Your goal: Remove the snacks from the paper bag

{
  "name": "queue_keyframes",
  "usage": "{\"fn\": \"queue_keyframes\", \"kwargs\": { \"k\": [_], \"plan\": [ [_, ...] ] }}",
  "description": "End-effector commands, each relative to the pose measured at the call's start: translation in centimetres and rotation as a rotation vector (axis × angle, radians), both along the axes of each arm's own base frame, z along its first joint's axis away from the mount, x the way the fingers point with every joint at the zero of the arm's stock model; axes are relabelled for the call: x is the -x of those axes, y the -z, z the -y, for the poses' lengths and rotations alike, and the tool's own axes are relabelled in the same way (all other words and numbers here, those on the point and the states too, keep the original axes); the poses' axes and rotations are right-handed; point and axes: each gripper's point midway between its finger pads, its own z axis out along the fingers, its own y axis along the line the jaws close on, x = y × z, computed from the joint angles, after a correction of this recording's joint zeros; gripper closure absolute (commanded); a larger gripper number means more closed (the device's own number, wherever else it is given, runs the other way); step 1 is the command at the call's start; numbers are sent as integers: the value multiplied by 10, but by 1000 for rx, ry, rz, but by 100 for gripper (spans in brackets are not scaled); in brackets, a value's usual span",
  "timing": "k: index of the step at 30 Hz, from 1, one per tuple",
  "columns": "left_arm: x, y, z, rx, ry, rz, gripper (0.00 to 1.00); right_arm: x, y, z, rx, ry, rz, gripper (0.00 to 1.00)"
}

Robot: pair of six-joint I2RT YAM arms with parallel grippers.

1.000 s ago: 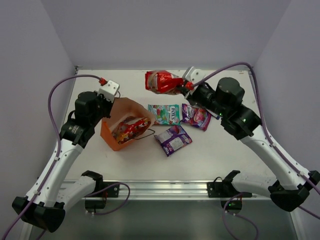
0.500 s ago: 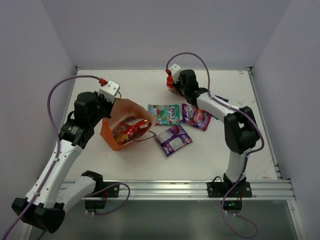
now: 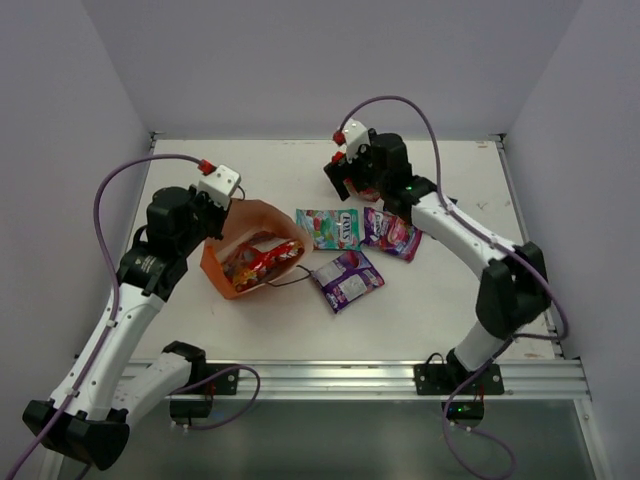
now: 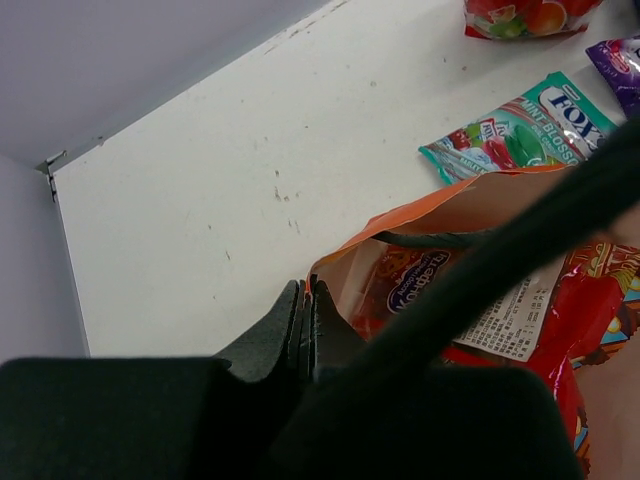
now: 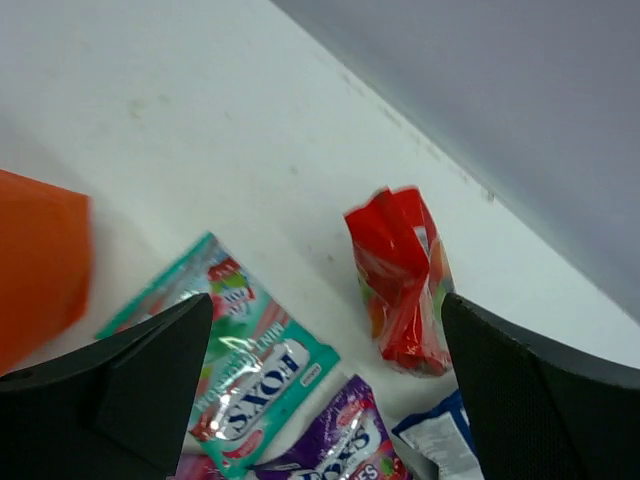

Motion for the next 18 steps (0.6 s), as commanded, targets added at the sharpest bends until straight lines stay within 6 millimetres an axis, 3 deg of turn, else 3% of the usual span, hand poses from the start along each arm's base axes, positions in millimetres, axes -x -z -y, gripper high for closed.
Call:
{"fn": "queue_keyframes", "kwargs": {
  "k": [1,2,4,9,11,14,17,18],
  "plan": [
    [-8,-41,6,44,27,152,100,80,-107,-30,-195,-252,90,1],
    [-7,-41,7,45,30,150,100,97,-112,-33,-188,-292,75,1],
    [-7,-40,7,47,31,146,100,138,-143,-46,-202,-406,132,1],
    [-6,-36,9,41,44,134,100,229,-168,-85,-253,-764,130,2],
    [-5,-35,10,40,53,133,100,249,-159,-103,-226,-852,129,2],
    [-3,-32,14,45,80,138,100,263,-136,-122,-152,-921,119,2],
    [2,-30,20,50,122,141,100,260,-113,-145,-48,-915,110,2],
    [3,-31,22,49,139,150,100,255,-96,-155,-9,-906,89,2]
  ]
}}
